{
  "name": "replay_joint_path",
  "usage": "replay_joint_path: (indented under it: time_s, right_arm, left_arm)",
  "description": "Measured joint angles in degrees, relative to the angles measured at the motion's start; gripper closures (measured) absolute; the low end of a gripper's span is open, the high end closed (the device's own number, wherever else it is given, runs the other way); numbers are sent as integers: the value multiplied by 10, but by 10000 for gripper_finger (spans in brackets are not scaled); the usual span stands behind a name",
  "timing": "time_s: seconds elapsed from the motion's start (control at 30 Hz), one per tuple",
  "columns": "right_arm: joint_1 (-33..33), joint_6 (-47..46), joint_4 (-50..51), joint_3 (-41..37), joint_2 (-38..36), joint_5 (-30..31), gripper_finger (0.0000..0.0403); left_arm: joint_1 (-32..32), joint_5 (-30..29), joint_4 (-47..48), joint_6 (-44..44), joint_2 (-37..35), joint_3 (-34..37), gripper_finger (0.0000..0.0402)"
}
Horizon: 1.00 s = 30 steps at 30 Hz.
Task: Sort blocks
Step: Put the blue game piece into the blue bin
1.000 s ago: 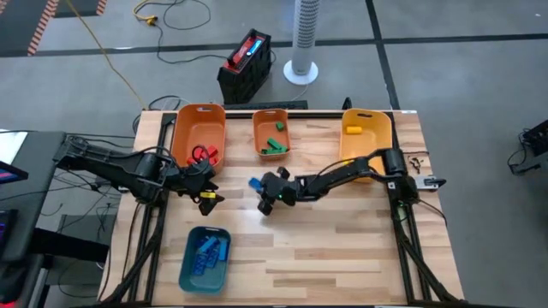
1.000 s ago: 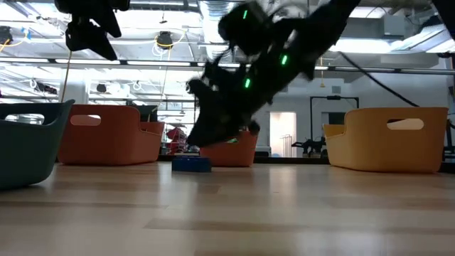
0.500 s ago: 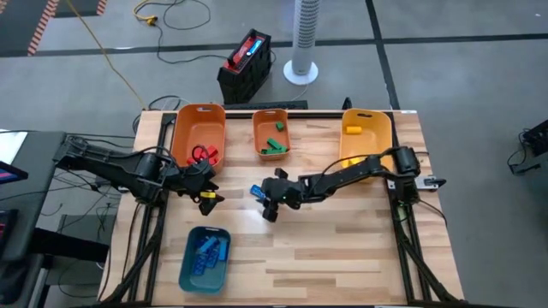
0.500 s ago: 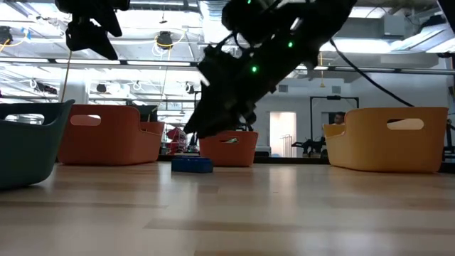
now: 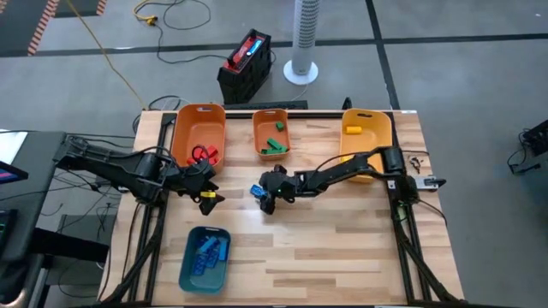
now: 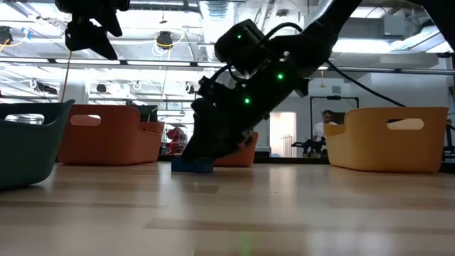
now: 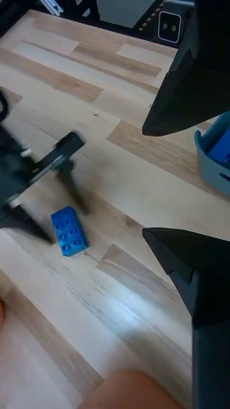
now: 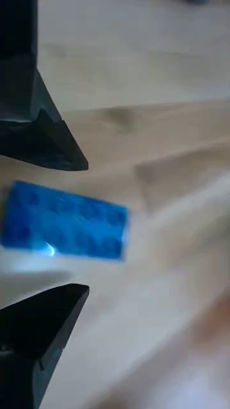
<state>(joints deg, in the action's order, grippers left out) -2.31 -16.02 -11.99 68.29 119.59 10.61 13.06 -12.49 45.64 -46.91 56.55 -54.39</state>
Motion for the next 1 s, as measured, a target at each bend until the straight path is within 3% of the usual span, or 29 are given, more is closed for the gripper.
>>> replay_joint_path:
  time_s: [0.17, 0.27, 0.5, 0.87, 1.0]
  right_arm:
    - [-25, 2, 4, 4, 17, 0, 88]
    - [-31, 2, 26, 4, 16, 34, 94]
    - [-28, 9, 44, 5, 15, 43, 127]
    - [-25, 30, 48, 5, 12, 23, 271]
    - [-24, 30, 50, 5, 8, 14, 289]
  left_arm:
    - [0, 0, 0, -8, 0, 0, 162]
    - [0, 1, 0, -9, 0, 0, 162]
    - [0, 2, 0, -4, 0, 0, 162]
    - [0, 9, 0, -1, 0, 0, 162]
    - [0, 17, 0, 0, 0, 0, 162]
